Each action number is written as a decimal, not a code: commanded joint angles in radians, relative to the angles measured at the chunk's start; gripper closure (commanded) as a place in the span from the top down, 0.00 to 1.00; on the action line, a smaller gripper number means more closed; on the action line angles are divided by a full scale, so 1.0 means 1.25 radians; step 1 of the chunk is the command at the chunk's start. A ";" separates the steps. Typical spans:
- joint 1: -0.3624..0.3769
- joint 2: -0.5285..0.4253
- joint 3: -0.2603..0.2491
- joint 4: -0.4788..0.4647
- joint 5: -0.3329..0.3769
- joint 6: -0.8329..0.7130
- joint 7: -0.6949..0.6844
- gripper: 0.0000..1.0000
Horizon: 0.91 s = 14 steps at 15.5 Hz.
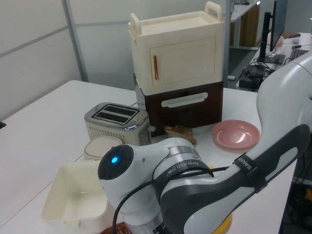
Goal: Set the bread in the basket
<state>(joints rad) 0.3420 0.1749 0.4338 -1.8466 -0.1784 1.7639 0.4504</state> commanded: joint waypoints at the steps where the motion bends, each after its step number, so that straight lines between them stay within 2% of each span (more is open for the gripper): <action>1: -0.002 -0.007 -0.001 -0.004 -0.022 0.005 0.021 1.00; 9: -0.022 -0.014 -0.001 0.011 -0.035 -0.003 0.026 1.00; 10: -0.041 -0.021 -0.006 0.025 -0.040 -0.008 0.026 1.00; 13: -0.165 -0.053 -0.017 0.085 -0.052 -0.044 0.024 1.00; 14: -0.194 -0.063 -0.034 0.108 -0.066 -0.060 0.023 1.00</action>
<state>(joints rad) 0.2182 0.1507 0.4208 -1.7758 -0.2373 1.7574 0.4822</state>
